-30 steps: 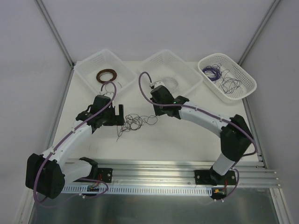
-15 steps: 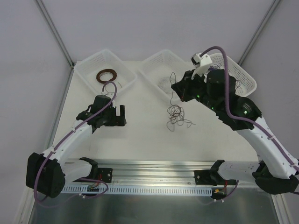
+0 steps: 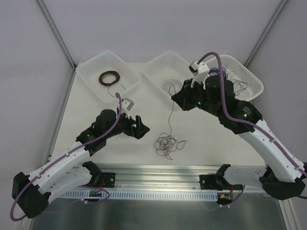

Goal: Untangle the cables

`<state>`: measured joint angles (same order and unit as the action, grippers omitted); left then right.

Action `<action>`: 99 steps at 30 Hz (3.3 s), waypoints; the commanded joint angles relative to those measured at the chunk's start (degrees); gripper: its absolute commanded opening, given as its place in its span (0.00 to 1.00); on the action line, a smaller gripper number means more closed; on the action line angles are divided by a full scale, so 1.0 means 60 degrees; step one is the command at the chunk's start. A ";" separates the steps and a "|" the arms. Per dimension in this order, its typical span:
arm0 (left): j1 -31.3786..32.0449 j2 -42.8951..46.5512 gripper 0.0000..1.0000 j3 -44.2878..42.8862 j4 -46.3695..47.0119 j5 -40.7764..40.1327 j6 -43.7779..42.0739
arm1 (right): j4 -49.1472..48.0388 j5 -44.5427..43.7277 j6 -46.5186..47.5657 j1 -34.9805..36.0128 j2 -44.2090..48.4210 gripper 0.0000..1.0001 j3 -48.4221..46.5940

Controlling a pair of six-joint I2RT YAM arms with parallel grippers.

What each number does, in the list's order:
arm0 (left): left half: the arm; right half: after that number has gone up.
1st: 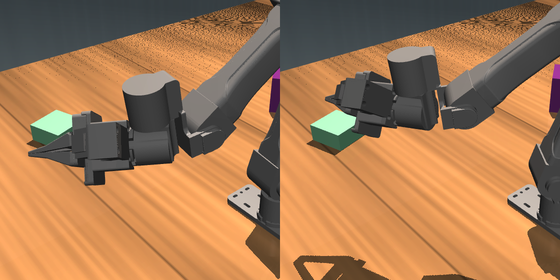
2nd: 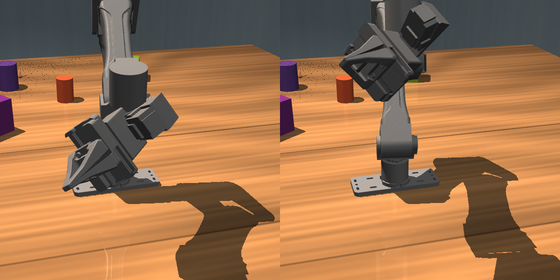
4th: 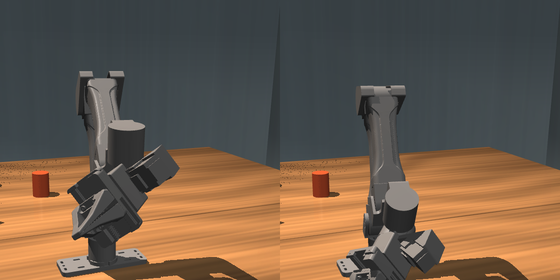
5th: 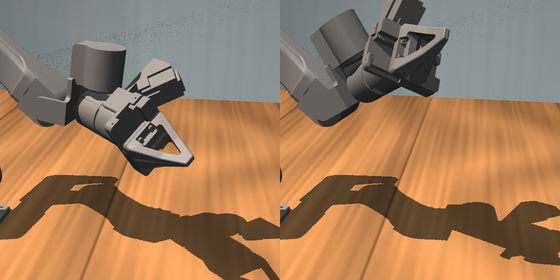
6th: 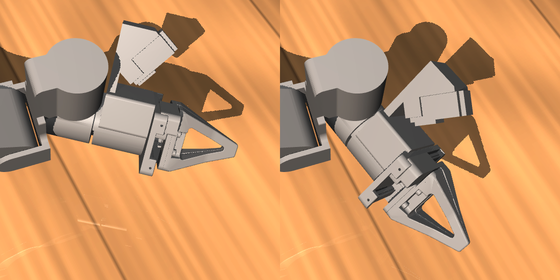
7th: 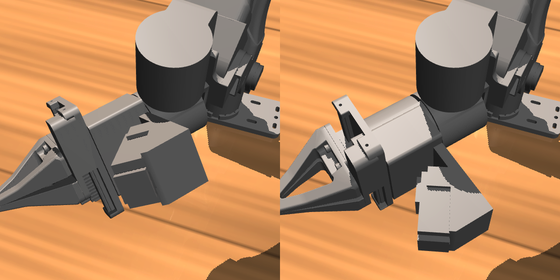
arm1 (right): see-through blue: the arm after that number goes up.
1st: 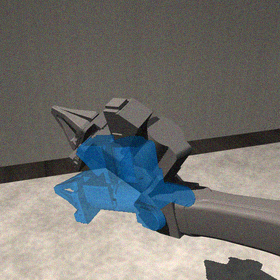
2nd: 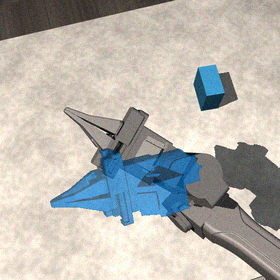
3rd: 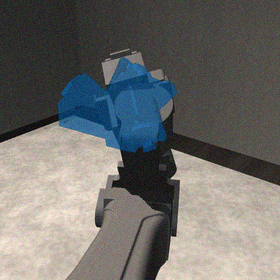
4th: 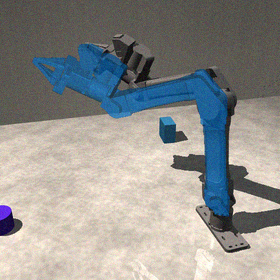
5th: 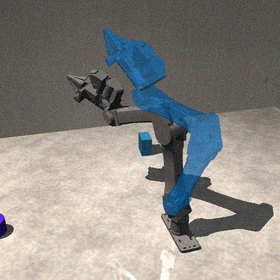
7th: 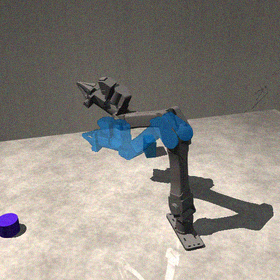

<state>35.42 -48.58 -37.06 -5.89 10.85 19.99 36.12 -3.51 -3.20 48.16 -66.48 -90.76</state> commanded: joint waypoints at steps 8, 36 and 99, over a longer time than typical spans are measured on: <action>0.2196 -0.0749 0.99 0.1650 0.5315 -0.1764 -0.0283 | -0.1596 0.1199 -0.1693 0.0292 0.0167 0.01 0.1562; 0.3237 -0.6538 0.26 0.0478 0.6828 -0.4018 0.1400 | 0.0804 -0.0848 -0.0435 0.0704 0.0459 0.01 -0.0823; 0.0469 0.0596 0.99 -0.2027 -0.2783 -0.3902 -0.0986 | -0.1698 -0.2008 -0.3128 -0.4409 -0.1854 0.30 0.8008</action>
<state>38.87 -45.74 -47.09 -21.80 -10.09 20.18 28.34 -17.02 -18.90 22.24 -76.31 -42.65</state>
